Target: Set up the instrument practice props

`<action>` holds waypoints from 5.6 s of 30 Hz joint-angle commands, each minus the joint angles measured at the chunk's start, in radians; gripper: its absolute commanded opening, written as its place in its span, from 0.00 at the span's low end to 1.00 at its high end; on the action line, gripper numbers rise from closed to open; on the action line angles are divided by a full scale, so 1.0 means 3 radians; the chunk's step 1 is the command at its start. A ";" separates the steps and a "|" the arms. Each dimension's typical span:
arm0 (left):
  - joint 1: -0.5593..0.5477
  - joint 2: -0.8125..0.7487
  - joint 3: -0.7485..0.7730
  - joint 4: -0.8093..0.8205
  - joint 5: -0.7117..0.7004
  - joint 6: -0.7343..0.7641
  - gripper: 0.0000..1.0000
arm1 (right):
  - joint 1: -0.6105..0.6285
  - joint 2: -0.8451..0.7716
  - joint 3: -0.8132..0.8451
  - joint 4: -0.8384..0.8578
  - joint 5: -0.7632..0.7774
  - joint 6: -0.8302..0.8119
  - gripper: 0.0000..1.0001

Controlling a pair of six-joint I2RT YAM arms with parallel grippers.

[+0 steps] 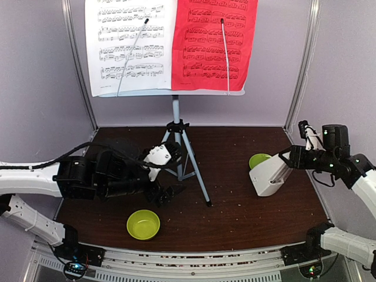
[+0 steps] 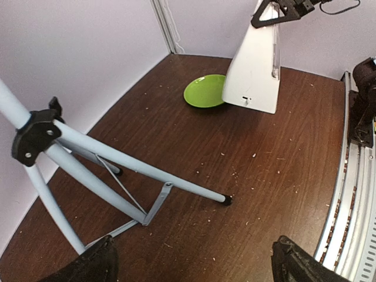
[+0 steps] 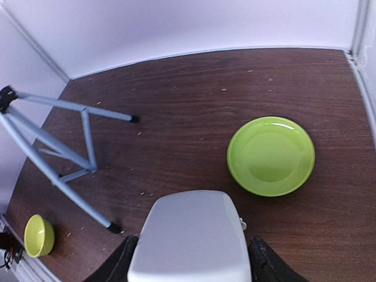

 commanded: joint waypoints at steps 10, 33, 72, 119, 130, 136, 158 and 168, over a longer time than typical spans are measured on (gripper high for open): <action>-0.0309 0.1071 -0.0117 0.1067 0.0352 -0.0275 0.95 | 0.1282 -0.0231 -0.0435 0.0781 -0.0141 0.0815 0.03; -0.0283 0.1816 0.0062 0.1406 0.0749 -0.0541 0.87 | 0.2164 0.0197 -0.0223 0.1126 -0.0035 0.0810 0.00; -0.0097 0.0249 -0.1082 0.1377 -0.0439 -0.0807 0.80 | 0.3249 0.1671 0.0737 0.0949 0.2015 0.1172 0.02; -0.0085 0.0817 -0.0235 0.0971 0.0055 -0.1047 0.97 | 0.2965 0.0975 0.0304 0.1304 0.1697 0.1516 1.00; 0.0123 0.1122 -0.0321 0.1190 0.0519 -0.1112 0.87 | 0.2504 0.0273 -0.0360 0.1557 0.1090 0.1565 1.00; 0.0142 0.1181 -0.0340 0.1216 0.0641 -0.1087 0.70 | 0.2389 0.0195 -0.0483 0.1569 0.0665 0.1513 1.00; 0.0102 -0.0075 0.0044 0.0402 0.1735 0.0752 0.26 | 0.2907 0.0166 -0.0924 0.2104 -0.0041 0.0245 0.76; 0.0031 -0.0074 0.0554 -0.0054 0.1789 0.1059 0.24 | 0.3333 0.0602 -0.0649 0.2079 0.0317 -0.0173 0.57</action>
